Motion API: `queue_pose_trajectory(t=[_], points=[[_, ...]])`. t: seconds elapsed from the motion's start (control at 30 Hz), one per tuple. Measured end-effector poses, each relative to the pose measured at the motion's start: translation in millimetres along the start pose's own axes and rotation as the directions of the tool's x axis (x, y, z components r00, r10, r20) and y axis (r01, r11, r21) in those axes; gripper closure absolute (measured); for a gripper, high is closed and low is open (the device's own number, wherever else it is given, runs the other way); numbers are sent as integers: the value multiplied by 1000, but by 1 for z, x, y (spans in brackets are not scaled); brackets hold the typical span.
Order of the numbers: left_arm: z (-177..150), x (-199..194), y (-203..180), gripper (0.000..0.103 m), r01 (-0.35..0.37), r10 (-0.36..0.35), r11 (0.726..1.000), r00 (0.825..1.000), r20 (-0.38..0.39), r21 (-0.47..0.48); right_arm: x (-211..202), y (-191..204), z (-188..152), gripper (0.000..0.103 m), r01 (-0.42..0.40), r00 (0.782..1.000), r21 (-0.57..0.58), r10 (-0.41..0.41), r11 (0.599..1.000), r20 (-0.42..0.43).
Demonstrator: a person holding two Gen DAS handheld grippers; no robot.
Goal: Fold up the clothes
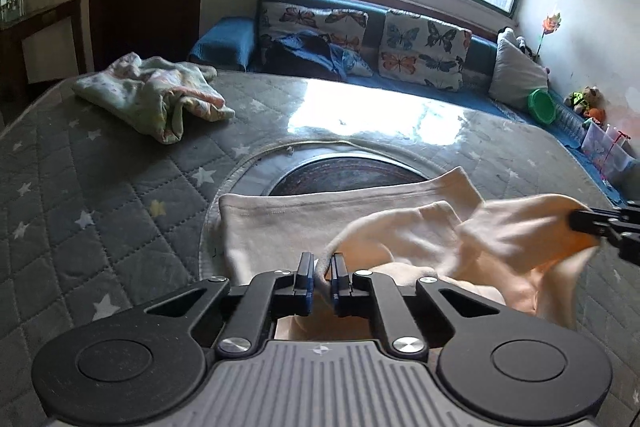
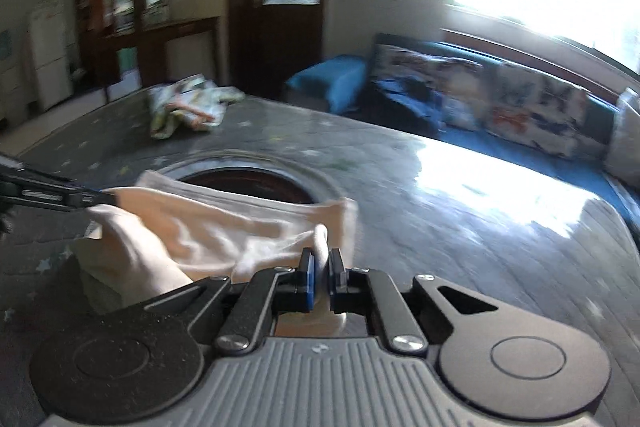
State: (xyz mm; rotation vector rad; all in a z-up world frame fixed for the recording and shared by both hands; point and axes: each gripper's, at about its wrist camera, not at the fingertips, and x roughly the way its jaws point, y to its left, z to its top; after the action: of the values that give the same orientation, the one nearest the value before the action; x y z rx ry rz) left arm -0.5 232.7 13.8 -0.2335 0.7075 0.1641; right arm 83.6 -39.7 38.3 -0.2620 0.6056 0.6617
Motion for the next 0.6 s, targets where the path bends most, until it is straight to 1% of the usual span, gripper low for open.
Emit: queue_pose_trajectory(t=[0.2, 0.33, 0.43, 0.53, 0.6], points=[[-15, -34, -2, 95, 13, -14, 1000, 999, 36, 13, -49, -33, -35, 97, 114, 993, 103, -114, 988, -11], [-38, -62, -3, 95, 21, -22, 999, 999, 45, 37, -78, -47, -63, 97, 167, 986, 181, -165, 969, -26], [-56, -72, -1, 94, 12, -12, 998, 1000, 4, 70, -90, -57, -85, 97, 199, 980, 228, -189, 953, -68], [-66, -75, 4, 91, -1, 4, 997, 999, -36, 77, -95, -64, -97, 95, 199, 980, 255, -185, 946, -80], [-58, -77, 3, 90, -11, 12, 997, 1000, -16, 75, -95, -65, -95, 94, 195, 981, 257, -184, 946, -64]])
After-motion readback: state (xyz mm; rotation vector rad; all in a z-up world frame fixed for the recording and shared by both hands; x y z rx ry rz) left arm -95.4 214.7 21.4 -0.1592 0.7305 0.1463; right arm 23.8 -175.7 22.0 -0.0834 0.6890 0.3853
